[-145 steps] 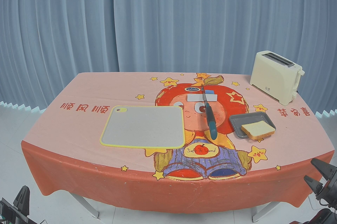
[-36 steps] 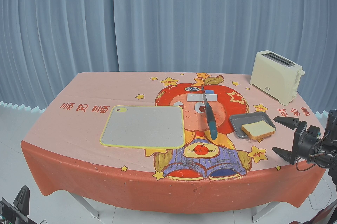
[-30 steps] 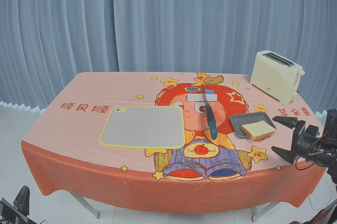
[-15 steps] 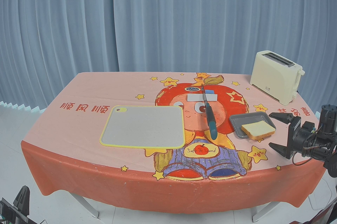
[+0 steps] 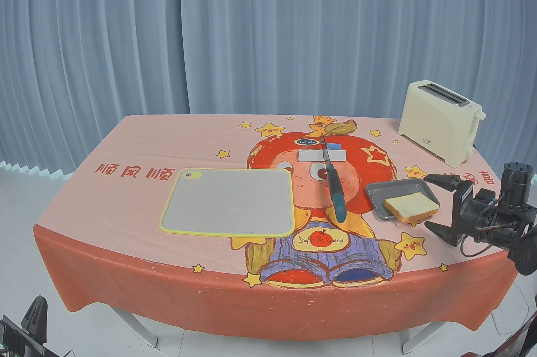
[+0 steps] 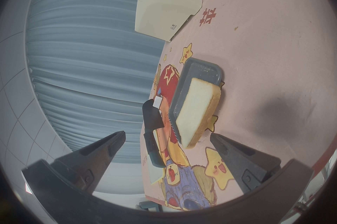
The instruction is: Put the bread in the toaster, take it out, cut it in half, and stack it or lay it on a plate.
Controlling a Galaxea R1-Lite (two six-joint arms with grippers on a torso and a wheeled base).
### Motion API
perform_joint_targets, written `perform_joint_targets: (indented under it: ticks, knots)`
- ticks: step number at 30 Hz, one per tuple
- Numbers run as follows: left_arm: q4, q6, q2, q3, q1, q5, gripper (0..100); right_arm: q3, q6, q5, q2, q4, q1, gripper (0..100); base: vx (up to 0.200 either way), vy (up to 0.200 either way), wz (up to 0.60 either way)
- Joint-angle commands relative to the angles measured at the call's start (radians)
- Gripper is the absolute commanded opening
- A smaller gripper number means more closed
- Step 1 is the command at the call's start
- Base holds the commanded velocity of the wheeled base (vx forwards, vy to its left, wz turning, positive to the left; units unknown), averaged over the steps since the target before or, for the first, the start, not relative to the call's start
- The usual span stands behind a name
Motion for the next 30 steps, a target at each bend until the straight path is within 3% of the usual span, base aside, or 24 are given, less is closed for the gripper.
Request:
perform_joint_targets:
  ticks: [1,11,22,30]
  knots:
    - [-0.001,0.0,-0.001,0.018,0.0,0.0,0,0.001,-0.003,-0.002,0.071,-0.041,-0.005,100,0.0,0.0,0.0]
    - [0.001,0.0,-0.001,0.018,0.0,-0.001,0,0.018,0.003,-0.004,0.157,-0.198,-0.006,100,0.0,0.0,0.0]
    - [0.001,0.0,-0.001,0.018,0.0,0.0,0,0.052,0.002,-0.001,0.143,-0.203,-0.003,100,0.0,0.0,0.0]
    - [-0.001,0.0,-0.001,0.018,0.0,0.0,0,0.023,0.003,-0.002,0.172,-0.203,-0.025,100,0.0,0.0,0.0]
